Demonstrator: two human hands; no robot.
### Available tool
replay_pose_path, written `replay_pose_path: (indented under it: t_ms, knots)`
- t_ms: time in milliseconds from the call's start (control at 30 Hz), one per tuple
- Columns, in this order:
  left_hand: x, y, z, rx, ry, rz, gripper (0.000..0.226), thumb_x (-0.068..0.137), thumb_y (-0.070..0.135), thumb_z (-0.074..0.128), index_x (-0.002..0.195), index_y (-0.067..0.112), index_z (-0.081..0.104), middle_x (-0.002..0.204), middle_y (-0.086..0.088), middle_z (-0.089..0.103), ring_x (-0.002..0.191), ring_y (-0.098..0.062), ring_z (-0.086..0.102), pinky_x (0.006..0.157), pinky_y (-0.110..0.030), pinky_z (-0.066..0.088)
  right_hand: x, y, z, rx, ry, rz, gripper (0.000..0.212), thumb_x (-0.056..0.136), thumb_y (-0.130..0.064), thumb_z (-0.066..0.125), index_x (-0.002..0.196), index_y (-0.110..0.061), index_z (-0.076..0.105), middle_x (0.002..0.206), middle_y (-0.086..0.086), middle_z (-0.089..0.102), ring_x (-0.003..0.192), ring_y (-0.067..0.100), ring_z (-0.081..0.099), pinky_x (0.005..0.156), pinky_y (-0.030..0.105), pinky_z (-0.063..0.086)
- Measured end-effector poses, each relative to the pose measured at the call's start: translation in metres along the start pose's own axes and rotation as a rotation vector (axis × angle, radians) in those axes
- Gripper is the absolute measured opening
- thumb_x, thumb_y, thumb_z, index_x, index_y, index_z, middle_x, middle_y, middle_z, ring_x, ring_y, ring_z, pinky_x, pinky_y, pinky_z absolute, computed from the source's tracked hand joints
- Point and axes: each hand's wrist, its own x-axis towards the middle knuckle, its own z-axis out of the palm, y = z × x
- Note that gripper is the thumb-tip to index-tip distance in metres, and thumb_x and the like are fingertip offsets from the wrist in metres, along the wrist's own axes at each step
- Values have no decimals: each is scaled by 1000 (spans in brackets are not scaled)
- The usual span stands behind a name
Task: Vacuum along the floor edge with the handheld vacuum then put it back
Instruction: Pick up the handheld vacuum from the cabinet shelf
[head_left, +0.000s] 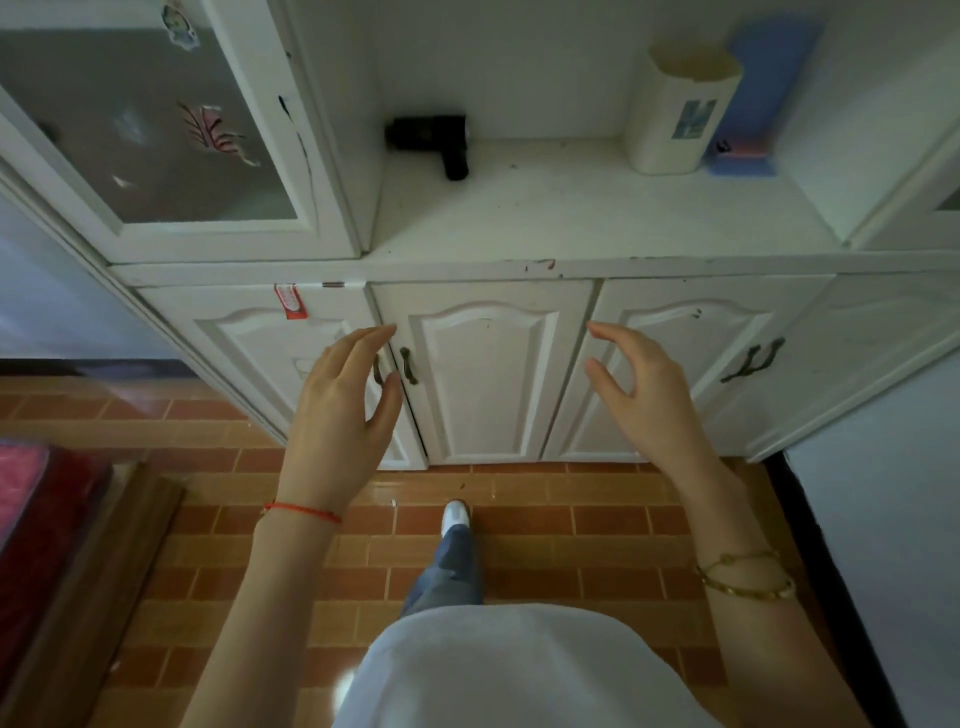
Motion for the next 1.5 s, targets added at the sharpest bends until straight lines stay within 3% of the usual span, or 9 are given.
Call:
replay_pose_path:
  t_ms: [167, 267, 533, 700, 867, 1067, 1267, 1433, 1500]
  knots:
    - [78, -31, 10, -13, 27, 43, 44, 97, 19, 53, 141, 14, 50, 140, -7, 55, 132, -23, 49, 112, -41, 40, 80, -6, 27, 18, -2, -22, 42, 98, -29, 53, 139, -19, 50, 140, 0, 53, 131, 14, 45, 111, 31, 34]
    - [122, -45, 11, -28, 22, 46, 44, 97, 18, 53, 141, 15, 50, 139, -6, 55, 130, -23, 50, 109, -45, 44, 126, -14, 37, 24, 14, -50, 42, 98, -28, 54, 138, -18, 50, 138, 0, 54, 130, 15, 46, 111, 37, 37]
    - [198, -67, 18, -40, -35, 67, 43, 98, 17, 55, 140, 16, 51, 137, -4, 55, 128, -18, 50, 108, -28, 38, 202, -26, 67, 22, 2, -47, 43, 97, -26, 55, 138, -16, 51, 136, -1, 55, 130, 14, 46, 108, 30, 37]
    - [229, -74, 28, -50, -44, 91, 42, 98, 16, 55, 140, 14, 50, 137, -4, 56, 127, -19, 51, 108, -33, 43, 235, -16, 77, 4, -33, -23, 43, 98, -28, 54, 139, -18, 50, 138, -4, 54, 132, 12, 43, 107, 22, 29]
    - [258, -73, 43, -59, -22, 88, 42, 97, 14, 57, 139, 12, 51, 136, -5, 56, 125, -19, 53, 104, -25, 40, 279, -9, 77, -10, -14, -16, 42, 97, -28, 54, 138, -18, 51, 136, -3, 56, 129, 14, 46, 104, 19, 29]
    - [300, -79, 73, -31, -1, 38, 44, 96, 13, 56, 139, 11, 51, 138, -7, 55, 126, -21, 52, 105, -22, 37, 362, -10, 89, -49, -32, -30, 45, 97, -33, 54, 137, -12, 51, 134, 6, 57, 125, 23, 49, 101, 25, 33]
    - [339, -99, 99, -5, -36, -59, 49, 91, 22, 44, 137, 5, 52, 135, -16, 57, 125, -32, 53, 109, -40, 42, 451, -14, 126, -96, -90, 16, 49, 94, -37, 57, 131, -5, 54, 128, 17, 58, 119, 34, 52, 98, 40, 43]
    - [359, -108, 115, 23, -97, -114, 46, 93, 15, 48, 137, 2, 51, 136, -19, 55, 126, -36, 52, 110, -41, 39, 496, -10, 165, -158, -158, 107, 55, 94, -46, 55, 124, 1, 54, 124, 19, 57, 113, 34, 54, 92, 38, 46]
    - [365, -110, 118, 25, -114, -117, 46, 96, 11, 51, 140, 3, 48, 141, -18, 52, 130, -33, 48, 112, -37, 32, 506, -9, 178, -158, -168, 144, 52, 92, -51, 55, 115, -4, 56, 118, 18, 58, 106, 32, 57, 81, 35, 47]
